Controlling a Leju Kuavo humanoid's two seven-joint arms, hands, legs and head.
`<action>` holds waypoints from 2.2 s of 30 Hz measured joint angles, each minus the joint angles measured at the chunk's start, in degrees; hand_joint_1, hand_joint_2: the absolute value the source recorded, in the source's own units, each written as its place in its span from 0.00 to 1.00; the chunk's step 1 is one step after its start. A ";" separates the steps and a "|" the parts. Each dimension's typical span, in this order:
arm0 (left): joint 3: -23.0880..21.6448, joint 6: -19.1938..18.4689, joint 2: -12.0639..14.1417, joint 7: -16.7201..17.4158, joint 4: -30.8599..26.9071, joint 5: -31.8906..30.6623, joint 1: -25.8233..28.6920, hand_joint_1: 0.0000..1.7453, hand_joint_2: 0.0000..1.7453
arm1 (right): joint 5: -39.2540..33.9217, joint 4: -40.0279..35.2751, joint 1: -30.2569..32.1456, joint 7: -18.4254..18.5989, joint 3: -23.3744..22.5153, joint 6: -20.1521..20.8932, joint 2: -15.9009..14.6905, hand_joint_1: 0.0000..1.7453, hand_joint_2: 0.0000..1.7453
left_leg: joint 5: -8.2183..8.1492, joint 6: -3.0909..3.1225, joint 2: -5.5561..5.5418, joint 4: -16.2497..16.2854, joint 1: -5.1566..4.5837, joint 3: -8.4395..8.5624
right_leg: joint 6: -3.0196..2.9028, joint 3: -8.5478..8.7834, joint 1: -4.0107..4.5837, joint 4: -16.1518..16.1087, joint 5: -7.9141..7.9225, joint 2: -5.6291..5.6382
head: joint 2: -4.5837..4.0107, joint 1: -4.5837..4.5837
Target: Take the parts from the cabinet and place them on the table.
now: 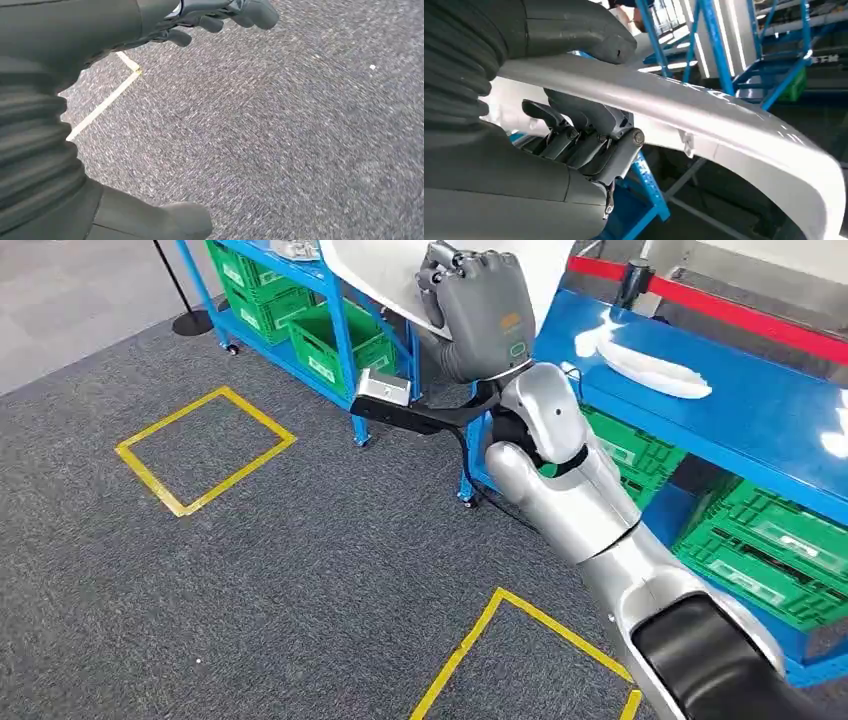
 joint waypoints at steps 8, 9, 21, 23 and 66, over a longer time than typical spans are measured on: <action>1.07 -0.37 -0.15 -3.44 -0.04 1.03 -0.99 0.00 1.00 | -0.09 -2.15 1.30 -1.51 -1.25 0.59 -3.04 1.00 1.00 | 0.56 2.31 -5.78 -0.11 0.22 -0.50 | 2.02 -6.11 -0.73 14.29 -7.83 5.81 | 0.00 0.59; 1.20 -0.37 -0.15 -3.41 -0.04 1.10 -1.02 0.00 1.00 | -0.15 -2.15 1.92 -1.79 -1.33 0.26 -3.52 1.00 1.00 | 0.61 2.35 -6.65 -0.08 0.19 -0.56 | 1.96 -7.85 -0.71 17.55 -8.71 5.94 | 0.00 0.68; 1.40 -0.35 0.15 1.64 0.04 -1.27 0.33 0.00 1.00 | 0.59 -4.42 6.28 -1.18 -2.25 -2.62 -6.43 1.00 1.00 | 1.44 0.63 -12.48 -0.19 0.60 -1.16 | 0.92 0.04 -0.36 -0.01 -0.10 9.85 | 0.00 0.90; 1.40 -0.42 0.55 2.14 0.09 -2.03 1.03 0.00 1.00 | 1.12 -7.00 8.47 -0.77 -2.56 -2.71 -7.04 1.00 1.00 | -0.91 -0.02 -6.76 3.42 -0.07 -3.32 | -0.77 0.90 -0.75 -1.16 0.69 6.97 | 0.00 0.35; 0.57 -4.15 1.29 -1.86 0.04 -3.65 -0.06 0.00 1.00 | 4.29 -12.09 12.52 -0.31 -3.98 -1.20 -8.61 1.00 1.00 | 0.07 1.47 -2.49 -0.25 -0.81 0.04 | 0.42 1.40 0.19 -0.78 -0.37 -2.35 | 0.00 0.29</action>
